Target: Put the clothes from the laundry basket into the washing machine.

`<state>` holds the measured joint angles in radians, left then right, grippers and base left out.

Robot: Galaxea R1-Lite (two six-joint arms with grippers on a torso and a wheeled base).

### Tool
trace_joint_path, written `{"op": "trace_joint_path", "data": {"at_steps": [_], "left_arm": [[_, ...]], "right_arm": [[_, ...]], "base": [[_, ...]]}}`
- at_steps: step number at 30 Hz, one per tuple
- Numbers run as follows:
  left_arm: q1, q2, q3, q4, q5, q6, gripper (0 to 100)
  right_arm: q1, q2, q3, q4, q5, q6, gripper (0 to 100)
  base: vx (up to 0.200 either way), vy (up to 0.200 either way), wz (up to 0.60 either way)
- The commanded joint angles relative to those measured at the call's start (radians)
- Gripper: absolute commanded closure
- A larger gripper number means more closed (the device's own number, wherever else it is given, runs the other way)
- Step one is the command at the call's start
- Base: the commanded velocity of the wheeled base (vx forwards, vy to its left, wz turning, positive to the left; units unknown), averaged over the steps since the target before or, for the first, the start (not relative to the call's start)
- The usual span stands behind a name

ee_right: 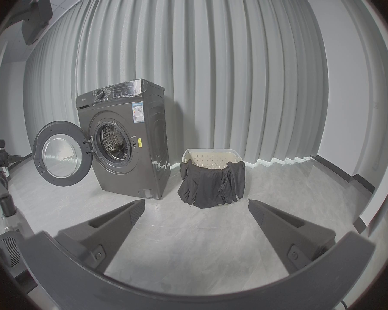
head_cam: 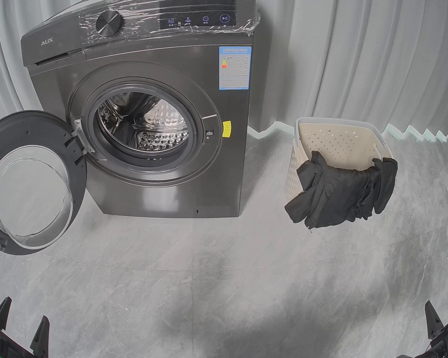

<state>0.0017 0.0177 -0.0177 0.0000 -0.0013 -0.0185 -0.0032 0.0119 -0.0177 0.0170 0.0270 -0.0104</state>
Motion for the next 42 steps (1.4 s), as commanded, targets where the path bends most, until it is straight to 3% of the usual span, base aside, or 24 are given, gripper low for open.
{"op": "trace_joint_path", "data": {"at_steps": [1,7,19,25,42], "left_arm": [[0.0,-0.018,0.018,0.0,0.0,-0.001,0],[0.0,-0.018,0.018,-0.002,0.0,-0.006,0],[0.0,-0.018,0.018,-0.002,0.001,-0.014,0],[0.0,-0.018,0.018,-0.002,0.001,-0.015,0],[0.0,-0.018,0.018,-0.002,0.001,-0.014,0]], "right_arm": [[0.0,-0.012,0.013,0.0,0.001,0.0,0],[0.0,-0.012,0.013,0.0,0.001,0.0,0],[0.0,-0.012,0.013,0.0,0.001,0.0,0],[0.0,-0.012,0.013,0.0,0.001,0.0,0],[0.0,-0.012,0.013,0.0,0.001,0.0,0]], "base": [[0.0,0.0,0.0],[0.0,0.0,0.0],[0.2,0.0,0.0],[0.0,0.0,0.0],[0.0,-0.2,0.0]]}}
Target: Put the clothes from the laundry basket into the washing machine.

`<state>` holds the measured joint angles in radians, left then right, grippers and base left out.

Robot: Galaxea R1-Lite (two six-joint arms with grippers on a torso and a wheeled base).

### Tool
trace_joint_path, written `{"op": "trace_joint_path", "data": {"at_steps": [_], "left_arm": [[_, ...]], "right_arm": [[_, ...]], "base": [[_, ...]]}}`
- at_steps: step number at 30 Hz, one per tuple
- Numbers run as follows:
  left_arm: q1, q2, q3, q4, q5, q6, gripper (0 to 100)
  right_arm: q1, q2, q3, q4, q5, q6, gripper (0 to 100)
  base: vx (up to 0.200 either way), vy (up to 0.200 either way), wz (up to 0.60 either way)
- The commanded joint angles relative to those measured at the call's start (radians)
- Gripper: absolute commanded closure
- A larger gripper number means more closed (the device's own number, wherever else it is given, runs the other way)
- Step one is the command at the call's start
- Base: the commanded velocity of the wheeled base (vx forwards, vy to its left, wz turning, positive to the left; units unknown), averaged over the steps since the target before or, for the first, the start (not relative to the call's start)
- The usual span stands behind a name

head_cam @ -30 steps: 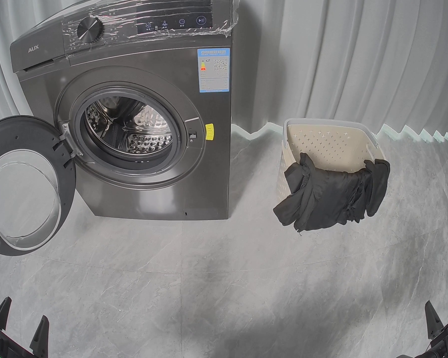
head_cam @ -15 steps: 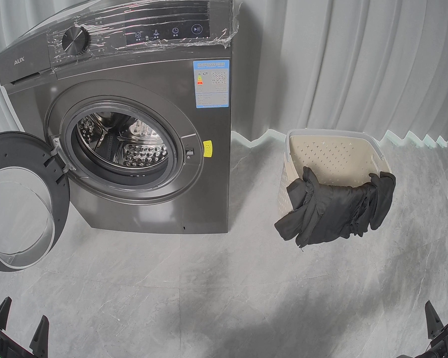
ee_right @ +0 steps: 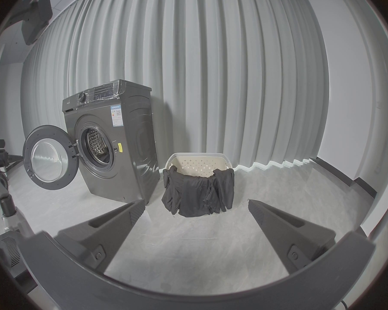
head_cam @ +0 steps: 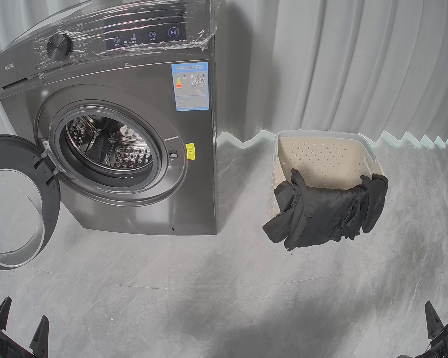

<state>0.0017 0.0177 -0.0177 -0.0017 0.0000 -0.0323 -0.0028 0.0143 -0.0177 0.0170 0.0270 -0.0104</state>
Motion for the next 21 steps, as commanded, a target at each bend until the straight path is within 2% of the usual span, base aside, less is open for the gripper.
{"op": "trace_joint_path", "data": {"at_steps": [1,4,19,21], "left_arm": [[0.0,-0.018,0.018,0.0,0.0,0.0,0],[0.0,-0.018,0.018,0.0,0.0,0.002,0],[0.0,-0.018,0.018,0.0,0.0,0.0,0],[0.0,-0.018,0.018,0.0,0.0,0.0,0]], "right_arm": [[0.0,-0.014,0.013,0.0,0.001,0.0,0],[0.0,-0.014,0.013,0.0,0.001,0.0,0],[0.0,-0.014,0.013,0.0,0.001,0.0,0],[0.0,-0.014,0.013,0.0,0.001,0.0,0]], "base": [[0.0,-0.2,0.0],[0.0,-0.2,0.0],[0.0,0.0,0.0],[0.0,-0.2,0.0]]}}
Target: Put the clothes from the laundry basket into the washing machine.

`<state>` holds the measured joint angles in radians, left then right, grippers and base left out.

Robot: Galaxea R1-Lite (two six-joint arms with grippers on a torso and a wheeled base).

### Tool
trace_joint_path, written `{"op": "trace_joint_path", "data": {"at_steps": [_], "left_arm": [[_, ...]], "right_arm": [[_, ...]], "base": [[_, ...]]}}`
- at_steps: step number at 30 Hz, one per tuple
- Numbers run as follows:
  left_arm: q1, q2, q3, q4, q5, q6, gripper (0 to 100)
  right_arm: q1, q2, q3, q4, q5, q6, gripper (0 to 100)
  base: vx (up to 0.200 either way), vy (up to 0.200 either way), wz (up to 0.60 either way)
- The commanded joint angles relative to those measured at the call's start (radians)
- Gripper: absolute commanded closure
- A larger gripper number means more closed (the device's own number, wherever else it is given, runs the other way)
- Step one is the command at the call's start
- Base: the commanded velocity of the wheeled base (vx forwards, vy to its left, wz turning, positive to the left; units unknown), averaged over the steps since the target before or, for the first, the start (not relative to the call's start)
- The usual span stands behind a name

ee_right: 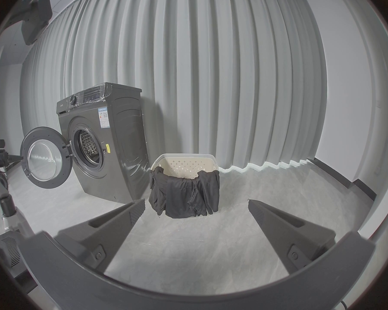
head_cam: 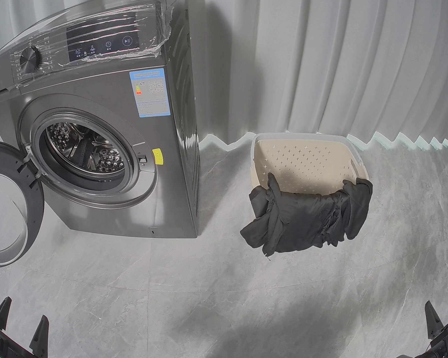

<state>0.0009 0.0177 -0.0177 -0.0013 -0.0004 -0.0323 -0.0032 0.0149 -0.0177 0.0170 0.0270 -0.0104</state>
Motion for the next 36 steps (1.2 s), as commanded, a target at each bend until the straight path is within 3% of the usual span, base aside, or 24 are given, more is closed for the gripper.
{"op": "trace_joint_path", "data": {"at_steps": [1,31,36], "left_arm": [[0.001,-0.018,0.018,0.0,0.0,0.0,0],[0.001,-0.018,0.018,0.0,-0.001,0.006,0],[0.001,-0.018,0.018,0.0,-0.001,0.006,0]], "right_arm": [[0.0,-0.015,0.013,0.0,0.001,0.0,0],[0.0,-0.015,0.013,0.0,0.001,0.0,0],[0.0,-0.015,0.013,0.0,0.001,0.0,0]], "base": [[0.0,-0.2,0.0],[0.0,-0.2,0.0],[0.0,0.0,0.0]]}}
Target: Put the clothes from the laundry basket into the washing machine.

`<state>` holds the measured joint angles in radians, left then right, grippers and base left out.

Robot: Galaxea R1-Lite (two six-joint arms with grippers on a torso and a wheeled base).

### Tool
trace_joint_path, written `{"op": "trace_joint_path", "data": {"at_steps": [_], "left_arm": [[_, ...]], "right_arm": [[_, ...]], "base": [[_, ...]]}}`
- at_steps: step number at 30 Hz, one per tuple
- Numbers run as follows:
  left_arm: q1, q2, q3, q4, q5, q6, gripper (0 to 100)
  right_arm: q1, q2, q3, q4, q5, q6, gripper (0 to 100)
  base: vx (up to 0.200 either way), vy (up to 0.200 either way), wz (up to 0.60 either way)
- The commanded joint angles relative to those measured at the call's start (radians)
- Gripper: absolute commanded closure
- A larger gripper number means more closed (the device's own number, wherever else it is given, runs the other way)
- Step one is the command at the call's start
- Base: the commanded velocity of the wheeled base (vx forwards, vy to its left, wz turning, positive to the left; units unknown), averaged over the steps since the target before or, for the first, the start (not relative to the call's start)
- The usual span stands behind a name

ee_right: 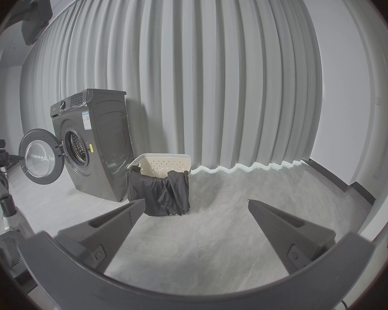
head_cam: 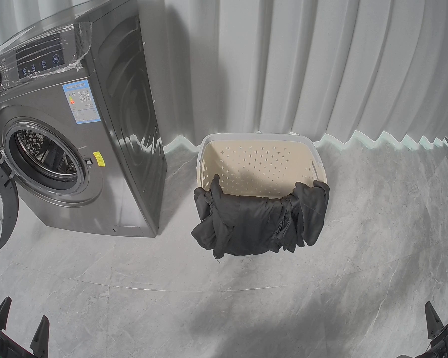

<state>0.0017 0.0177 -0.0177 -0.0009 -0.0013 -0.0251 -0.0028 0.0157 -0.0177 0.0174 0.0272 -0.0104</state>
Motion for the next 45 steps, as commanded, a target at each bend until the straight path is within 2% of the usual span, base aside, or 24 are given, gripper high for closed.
{"op": "trace_joint_path", "data": {"at_steps": [1,4,28,45], "left_arm": [[0.0,-0.018,0.018,-0.001,0.0,-0.003,0],[0.0,-0.018,0.018,-0.001,0.0,-0.004,0],[0.0,-0.018,0.018,-0.001,0.001,-0.009,0],[0.0,-0.018,0.018,-0.001,0.001,-0.009,0]], "right_arm": [[0.0,-0.016,0.013,-0.001,0.0,0.0,0],[0.0,-0.016,0.013,-0.001,0.0,0.0,0],[-0.003,-0.016,0.012,-0.001,0.0,-0.005,0],[-0.002,-0.016,0.007,-0.019,0.002,-0.003,0]], "base": [[0.0,0.0,0.0],[0.0,0.0,0.0],[0.2,0.0,0.0],[0.0,0.0,0.0]]}}
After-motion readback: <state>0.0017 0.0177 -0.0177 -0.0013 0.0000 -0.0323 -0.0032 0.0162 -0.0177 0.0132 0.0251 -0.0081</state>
